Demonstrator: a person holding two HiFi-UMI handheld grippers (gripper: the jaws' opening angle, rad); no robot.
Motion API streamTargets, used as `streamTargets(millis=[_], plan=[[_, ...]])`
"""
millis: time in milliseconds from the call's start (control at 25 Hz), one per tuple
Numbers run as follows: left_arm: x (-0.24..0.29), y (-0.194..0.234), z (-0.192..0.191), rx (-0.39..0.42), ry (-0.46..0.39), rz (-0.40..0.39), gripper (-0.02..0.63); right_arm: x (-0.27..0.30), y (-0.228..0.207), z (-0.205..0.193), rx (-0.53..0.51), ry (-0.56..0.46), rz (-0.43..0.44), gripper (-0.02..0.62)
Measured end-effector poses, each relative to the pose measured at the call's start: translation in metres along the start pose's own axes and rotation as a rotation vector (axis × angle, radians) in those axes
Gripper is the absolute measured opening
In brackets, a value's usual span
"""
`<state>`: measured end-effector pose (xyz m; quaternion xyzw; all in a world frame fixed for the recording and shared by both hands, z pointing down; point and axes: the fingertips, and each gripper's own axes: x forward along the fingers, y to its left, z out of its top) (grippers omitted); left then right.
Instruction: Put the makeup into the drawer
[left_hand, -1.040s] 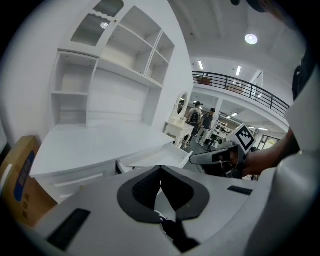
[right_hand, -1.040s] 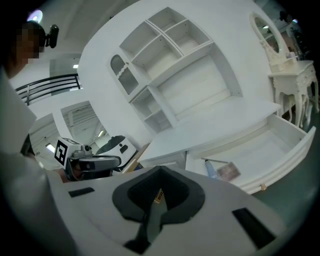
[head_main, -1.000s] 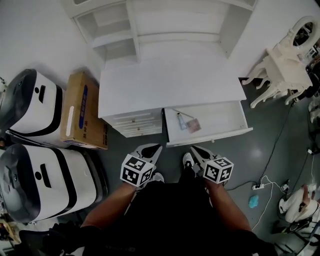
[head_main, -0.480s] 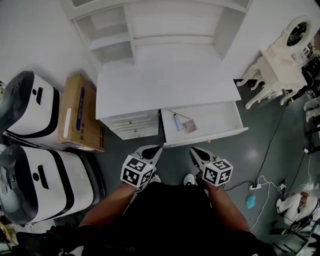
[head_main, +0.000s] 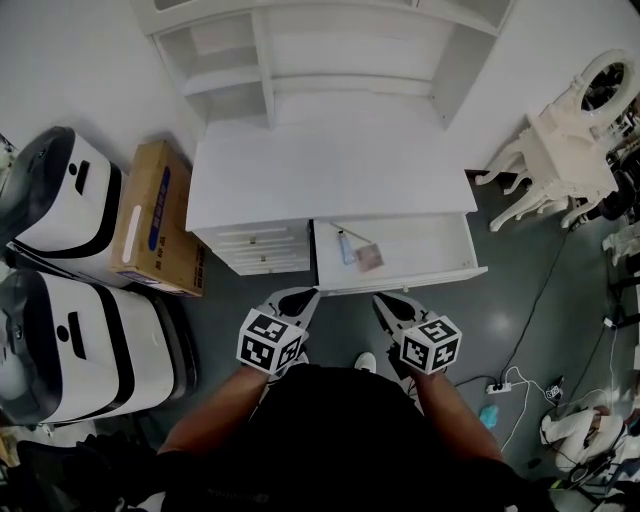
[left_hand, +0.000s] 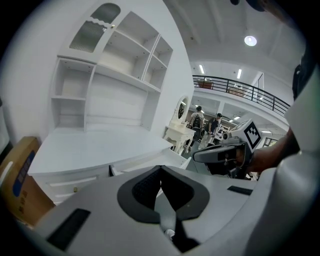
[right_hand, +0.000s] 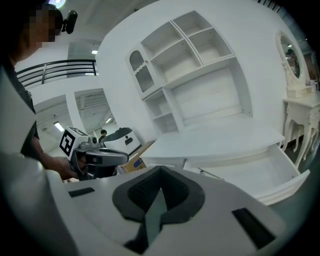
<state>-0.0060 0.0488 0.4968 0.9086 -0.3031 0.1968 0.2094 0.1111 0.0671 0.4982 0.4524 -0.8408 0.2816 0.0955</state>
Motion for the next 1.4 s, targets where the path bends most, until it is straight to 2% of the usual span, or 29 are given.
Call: streamTargets(millis=[280, 720, 1400], plan=[[0.005, -0.007, -0.002, -0.002, 0.015, 0.019, 0.011, -0.006, -0.01, -0.005, 0.017, 0.004, 0.012, 0.028], [0.022, -0.031, 0.003, 0.026, 0.023, -0.007, 0.011, -0.02, -0.021, -0.012, 0.026, -0.003, 0.008, 0.026], [0.02, -0.027, 0.004, 0.021, 0.017, 0.006, 0.011, -0.017, -0.023, -0.013, 0.012, 0.015, 0.001, 0.026]])
